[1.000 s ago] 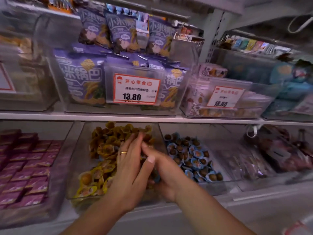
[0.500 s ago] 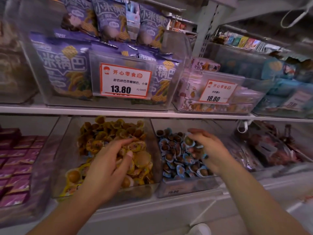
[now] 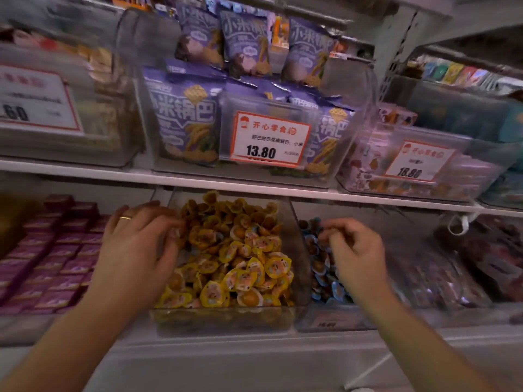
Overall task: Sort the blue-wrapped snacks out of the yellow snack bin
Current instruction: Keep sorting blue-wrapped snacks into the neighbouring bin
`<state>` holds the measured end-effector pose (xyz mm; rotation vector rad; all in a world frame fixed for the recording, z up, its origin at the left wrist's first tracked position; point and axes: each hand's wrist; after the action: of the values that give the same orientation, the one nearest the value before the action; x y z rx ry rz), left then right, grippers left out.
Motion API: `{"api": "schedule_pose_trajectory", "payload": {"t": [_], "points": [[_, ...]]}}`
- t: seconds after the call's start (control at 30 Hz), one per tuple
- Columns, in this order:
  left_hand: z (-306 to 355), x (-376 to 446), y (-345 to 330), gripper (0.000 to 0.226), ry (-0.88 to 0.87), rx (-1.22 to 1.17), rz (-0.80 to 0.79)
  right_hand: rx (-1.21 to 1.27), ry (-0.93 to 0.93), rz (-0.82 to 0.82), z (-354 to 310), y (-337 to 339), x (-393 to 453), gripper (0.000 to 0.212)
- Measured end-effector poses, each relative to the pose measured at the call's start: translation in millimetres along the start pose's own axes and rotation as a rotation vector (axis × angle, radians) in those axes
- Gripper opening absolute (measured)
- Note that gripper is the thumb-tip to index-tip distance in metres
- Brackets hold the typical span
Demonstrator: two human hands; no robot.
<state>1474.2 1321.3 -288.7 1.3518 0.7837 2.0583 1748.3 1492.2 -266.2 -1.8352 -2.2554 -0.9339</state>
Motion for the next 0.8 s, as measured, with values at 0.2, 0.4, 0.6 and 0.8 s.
{"api": "schedule_pose_trajectory", "payload": {"t": [0.2, 0.4, 0.6, 0.8], "points": [[-39, -16, 6, 0.047, 0.088, -0.093, -0.16, -0.315, 0.345, -0.699, -61, -128, -38, 0.026], [-53, -25, 0, 0.039, 0.06, -0.221, -0.155, -0.389, 0.24, -1.045, -44, -193, -26, 0.033], [-56, -25, 0, 0.044, 0.066, -0.237, -0.151, -0.825, 0.365, -1.1, -32, -180, 12, 0.012], [-51, -24, 3, 0.044, 0.079, -0.269, -0.158, -0.945, 0.498, -0.989, -33, -211, 4, 0.04]]}}
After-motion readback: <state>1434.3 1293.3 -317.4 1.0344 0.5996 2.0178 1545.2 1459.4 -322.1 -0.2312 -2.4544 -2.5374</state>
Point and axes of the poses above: each hand's wrist, its own x-axis towards the middle knuckle, its own y-axis out of the back of the hand, z = x × y, and after that the axes turned 3 degrees about -y, right-handed
